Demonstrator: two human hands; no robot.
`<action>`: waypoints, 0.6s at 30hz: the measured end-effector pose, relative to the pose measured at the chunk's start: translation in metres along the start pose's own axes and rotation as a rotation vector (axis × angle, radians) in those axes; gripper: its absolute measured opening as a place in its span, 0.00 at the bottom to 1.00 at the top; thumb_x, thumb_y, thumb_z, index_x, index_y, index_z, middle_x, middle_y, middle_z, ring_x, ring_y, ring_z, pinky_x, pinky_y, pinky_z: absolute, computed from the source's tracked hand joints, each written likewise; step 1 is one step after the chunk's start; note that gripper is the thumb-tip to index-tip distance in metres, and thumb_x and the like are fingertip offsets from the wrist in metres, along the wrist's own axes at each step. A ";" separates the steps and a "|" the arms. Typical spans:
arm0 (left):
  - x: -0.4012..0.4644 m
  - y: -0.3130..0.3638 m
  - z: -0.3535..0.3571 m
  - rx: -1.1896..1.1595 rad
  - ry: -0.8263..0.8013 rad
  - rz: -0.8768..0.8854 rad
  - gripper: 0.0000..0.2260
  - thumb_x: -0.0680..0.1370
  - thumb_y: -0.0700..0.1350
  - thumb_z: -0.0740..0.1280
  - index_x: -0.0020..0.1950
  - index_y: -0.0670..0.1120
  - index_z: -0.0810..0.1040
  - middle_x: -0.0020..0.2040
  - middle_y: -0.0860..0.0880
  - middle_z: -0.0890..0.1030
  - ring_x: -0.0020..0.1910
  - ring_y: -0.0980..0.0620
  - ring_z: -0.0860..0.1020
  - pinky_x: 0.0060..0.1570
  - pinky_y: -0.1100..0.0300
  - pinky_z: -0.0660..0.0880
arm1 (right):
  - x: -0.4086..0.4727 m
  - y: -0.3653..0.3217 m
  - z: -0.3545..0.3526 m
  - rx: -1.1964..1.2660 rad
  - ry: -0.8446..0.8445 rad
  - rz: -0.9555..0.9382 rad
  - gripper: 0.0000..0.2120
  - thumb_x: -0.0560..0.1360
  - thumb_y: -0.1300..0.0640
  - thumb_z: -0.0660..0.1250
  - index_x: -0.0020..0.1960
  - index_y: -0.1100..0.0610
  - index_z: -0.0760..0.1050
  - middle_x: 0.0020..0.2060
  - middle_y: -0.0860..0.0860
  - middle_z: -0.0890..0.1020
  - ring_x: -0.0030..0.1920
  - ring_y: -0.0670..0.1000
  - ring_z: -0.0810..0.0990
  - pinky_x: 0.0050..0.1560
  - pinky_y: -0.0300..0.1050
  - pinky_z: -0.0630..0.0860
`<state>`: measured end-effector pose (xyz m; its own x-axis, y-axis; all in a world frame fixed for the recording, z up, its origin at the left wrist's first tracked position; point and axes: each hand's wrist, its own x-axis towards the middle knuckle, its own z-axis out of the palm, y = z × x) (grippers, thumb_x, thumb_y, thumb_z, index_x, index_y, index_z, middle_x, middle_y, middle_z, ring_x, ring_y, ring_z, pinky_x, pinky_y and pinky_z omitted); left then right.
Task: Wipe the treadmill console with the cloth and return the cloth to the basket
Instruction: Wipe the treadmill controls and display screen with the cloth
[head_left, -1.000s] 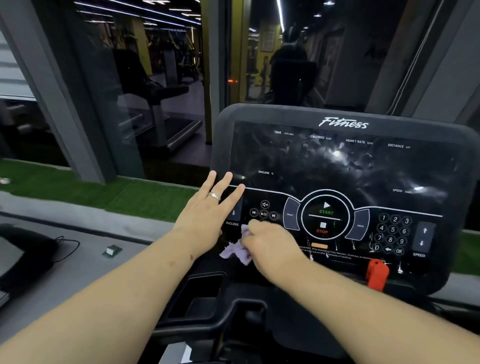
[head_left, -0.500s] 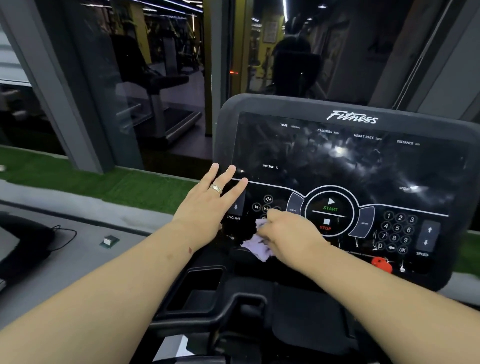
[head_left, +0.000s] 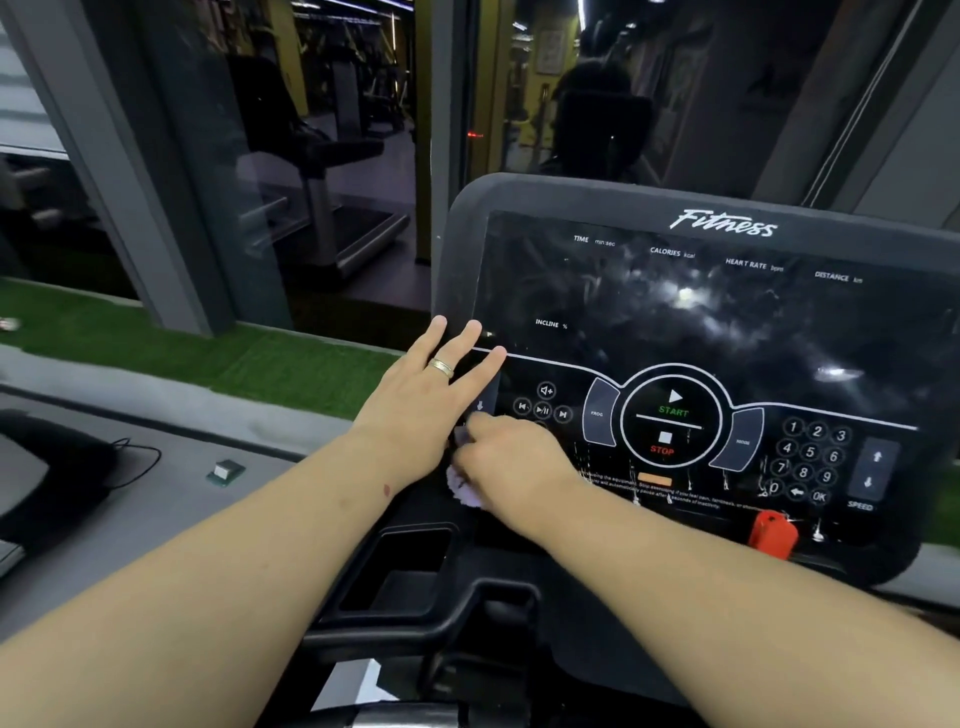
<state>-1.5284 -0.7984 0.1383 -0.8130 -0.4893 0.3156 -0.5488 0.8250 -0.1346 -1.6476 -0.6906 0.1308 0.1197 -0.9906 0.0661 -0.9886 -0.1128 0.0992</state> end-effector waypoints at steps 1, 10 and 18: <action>0.000 0.000 0.000 -0.005 0.008 0.002 0.48 0.75 0.40 0.72 0.83 0.58 0.44 0.84 0.49 0.41 0.82 0.39 0.42 0.70 0.52 0.67 | 0.003 -0.005 0.002 0.002 0.007 -0.004 0.05 0.66 0.53 0.77 0.40 0.51 0.82 0.43 0.53 0.75 0.37 0.57 0.78 0.32 0.46 0.65; -0.001 -0.004 -0.006 0.053 -0.029 0.019 0.50 0.75 0.38 0.71 0.83 0.58 0.39 0.84 0.49 0.39 0.82 0.39 0.41 0.71 0.53 0.67 | -0.001 0.021 -0.006 -0.103 -0.034 -0.085 0.06 0.76 0.50 0.68 0.48 0.50 0.82 0.46 0.49 0.73 0.46 0.56 0.78 0.38 0.47 0.71; -0.001 -0.005 -0.004 0.047 -0.039 0.021 0.53 0.74 0.38 0.73 0.82 0.59 0.38 0.83 0.50 0.38 0.82 0.40 0.41 0.72 0.52 0.66 | -0.009 0.022 -0.004 -0.125 -0.070 -0.021 0.04 0.73 0.54 0.71 0.48 0.49 0.81 0.46 0.48 0.72 0.44 0.55 0.78 0.35 0.46 0.68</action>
<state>-1.5236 -0.8010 0.1428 -0.8307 -0.4837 0.2758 -0.5396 0.8214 -0.1849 -1.6704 -0.6841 0.1361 0.1288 -0.9916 -0.0060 -0.9666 -0.1269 0.2227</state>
